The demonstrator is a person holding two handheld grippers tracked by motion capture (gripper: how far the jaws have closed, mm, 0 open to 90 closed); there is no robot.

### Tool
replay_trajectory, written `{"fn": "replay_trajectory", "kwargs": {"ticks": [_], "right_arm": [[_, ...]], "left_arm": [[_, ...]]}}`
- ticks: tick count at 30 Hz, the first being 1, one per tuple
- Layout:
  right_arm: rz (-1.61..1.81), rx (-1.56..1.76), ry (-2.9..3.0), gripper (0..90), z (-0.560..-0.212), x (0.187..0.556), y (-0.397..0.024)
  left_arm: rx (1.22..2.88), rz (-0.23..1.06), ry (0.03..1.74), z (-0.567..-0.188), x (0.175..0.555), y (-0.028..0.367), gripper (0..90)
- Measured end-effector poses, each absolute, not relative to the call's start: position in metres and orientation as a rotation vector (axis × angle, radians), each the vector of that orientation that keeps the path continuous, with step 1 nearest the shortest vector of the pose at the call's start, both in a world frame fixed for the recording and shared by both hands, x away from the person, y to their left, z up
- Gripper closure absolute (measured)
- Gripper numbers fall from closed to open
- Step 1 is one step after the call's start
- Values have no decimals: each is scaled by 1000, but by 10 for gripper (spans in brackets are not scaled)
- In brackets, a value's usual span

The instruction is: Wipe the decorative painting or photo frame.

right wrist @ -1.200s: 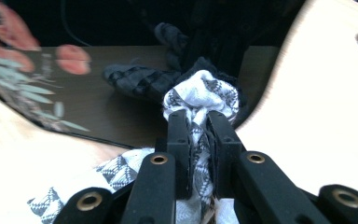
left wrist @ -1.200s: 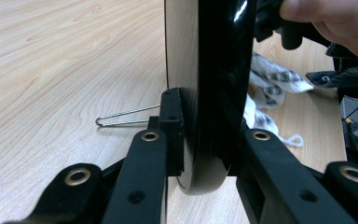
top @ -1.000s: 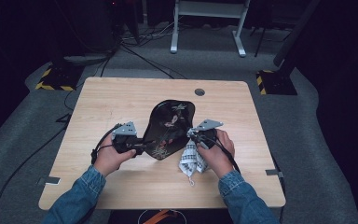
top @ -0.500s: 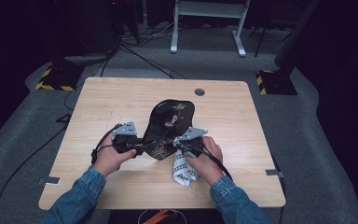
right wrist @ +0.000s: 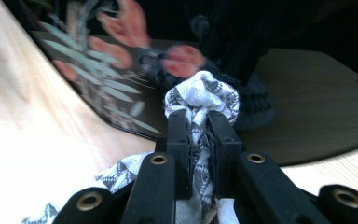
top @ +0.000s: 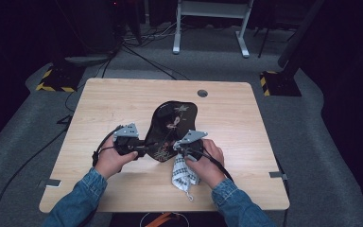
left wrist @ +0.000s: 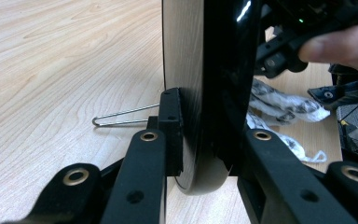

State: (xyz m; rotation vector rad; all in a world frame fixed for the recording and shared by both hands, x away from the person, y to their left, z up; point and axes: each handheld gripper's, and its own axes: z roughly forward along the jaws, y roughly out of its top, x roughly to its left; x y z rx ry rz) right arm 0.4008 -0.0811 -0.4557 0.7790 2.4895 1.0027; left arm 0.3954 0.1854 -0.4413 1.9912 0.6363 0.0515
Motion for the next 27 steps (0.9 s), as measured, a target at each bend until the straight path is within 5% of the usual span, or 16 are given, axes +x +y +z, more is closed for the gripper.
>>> {"fn": "replay_trajectory", "kwargs": {"ticks": [16, 27], "right_arm": [[985, 962, 2369, 817, -452, 424, -120], [985, 861, 2452, 817, -462, 409, -95]], "left_arm": [[1990, 44, 636, -441, 396, 185, 767], [1991, 46, 643, -441, 395, 185, 765]]}}
